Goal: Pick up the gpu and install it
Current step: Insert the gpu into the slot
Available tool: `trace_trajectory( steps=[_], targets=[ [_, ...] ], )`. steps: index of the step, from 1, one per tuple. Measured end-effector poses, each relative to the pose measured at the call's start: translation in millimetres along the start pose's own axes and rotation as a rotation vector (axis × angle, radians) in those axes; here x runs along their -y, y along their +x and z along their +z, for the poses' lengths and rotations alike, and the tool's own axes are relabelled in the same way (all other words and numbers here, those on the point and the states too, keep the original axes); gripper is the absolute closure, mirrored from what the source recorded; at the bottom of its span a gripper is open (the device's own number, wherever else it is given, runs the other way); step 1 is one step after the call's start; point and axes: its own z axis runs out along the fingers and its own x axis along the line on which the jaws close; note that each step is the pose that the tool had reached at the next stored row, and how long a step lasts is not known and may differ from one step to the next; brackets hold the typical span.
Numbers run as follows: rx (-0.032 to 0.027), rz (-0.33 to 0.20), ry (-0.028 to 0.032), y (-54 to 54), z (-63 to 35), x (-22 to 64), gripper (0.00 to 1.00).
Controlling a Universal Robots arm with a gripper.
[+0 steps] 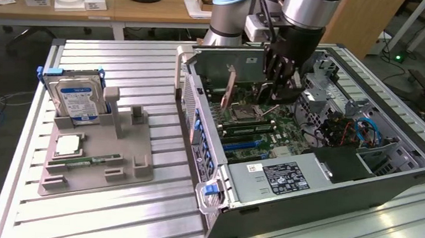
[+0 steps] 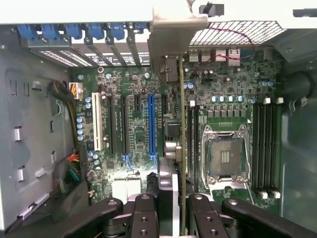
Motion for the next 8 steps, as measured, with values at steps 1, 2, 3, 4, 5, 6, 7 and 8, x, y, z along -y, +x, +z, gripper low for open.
trace_trajectory(
  steps=[1, 2, 3, 4, 5, 6, 7, 8],
  targets=[
    [-0.0001, -0.001, 0.0000, 0.1, 1.7, -0.9, 0.72],
    [0.0000, -0.001, -0.0001, 0.2, 3.5, -1.7, 0.72],
    [-0.0002, -0.002, -0.0005, 0.5, 5.4, -2.1, 0.72],
    [-0.0001, -0.004, -0.0011, 1.5, 7.2, -2.1, 0.72],
    [-0.0004, -0.005, -0.0020, 3.5, 8.8, -2.1, 0.72],
    [-0.0003, -0.006, -0.0027, 5.7, 10.6, -2.1, 0.72],
    [-0.0002, -0.006, -0.0033, 7.8, 12.4, -2.0, 0.72],
    [0.0001, -0.007, -0.0034, 9.0, 14.3, -2.0, 0.72]
  ],
)
